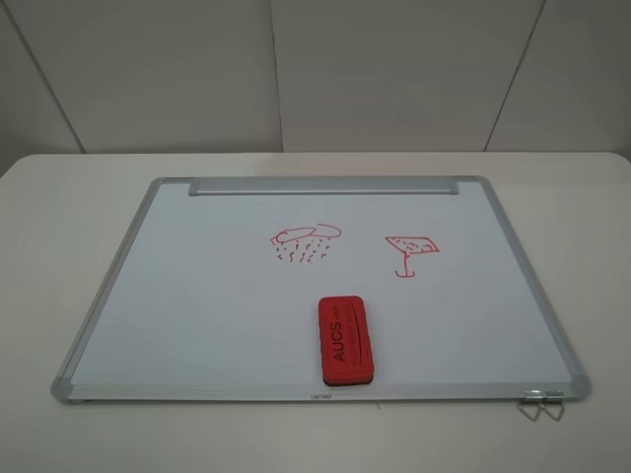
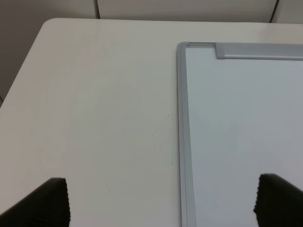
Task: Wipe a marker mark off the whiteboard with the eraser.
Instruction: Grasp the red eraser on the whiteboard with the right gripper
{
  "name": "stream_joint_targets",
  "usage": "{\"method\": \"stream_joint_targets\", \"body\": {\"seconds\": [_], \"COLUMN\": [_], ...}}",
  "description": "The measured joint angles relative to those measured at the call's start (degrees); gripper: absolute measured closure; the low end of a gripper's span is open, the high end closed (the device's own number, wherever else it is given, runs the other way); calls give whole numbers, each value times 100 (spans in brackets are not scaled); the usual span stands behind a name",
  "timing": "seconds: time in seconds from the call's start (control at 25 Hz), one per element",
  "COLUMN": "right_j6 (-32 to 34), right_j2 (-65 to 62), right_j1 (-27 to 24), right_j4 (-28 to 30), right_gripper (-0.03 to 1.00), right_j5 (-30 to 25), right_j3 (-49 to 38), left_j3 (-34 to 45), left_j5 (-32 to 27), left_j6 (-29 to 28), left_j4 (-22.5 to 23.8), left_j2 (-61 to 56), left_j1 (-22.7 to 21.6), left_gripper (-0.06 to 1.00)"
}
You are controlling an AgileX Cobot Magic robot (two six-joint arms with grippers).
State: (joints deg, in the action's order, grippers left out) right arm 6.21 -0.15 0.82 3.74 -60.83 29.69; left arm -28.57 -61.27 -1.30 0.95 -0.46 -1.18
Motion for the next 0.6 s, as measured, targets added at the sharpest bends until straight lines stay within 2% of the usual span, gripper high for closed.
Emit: {"method": "stream_joint_targets", "body": {"seconds": [0.6], "right_j6": [0], "right_j2": [0], "right_j1": [0], "right_j4": [-4], "right_gripper": [25], "right_j5": [0], "right_j3": [0], "left_j3": [0], "left_j5": [0], "left_j6": [0], "left_j4": [0], "left_j2": [0], "left_j1": [0], "left_gripper": [17]}}
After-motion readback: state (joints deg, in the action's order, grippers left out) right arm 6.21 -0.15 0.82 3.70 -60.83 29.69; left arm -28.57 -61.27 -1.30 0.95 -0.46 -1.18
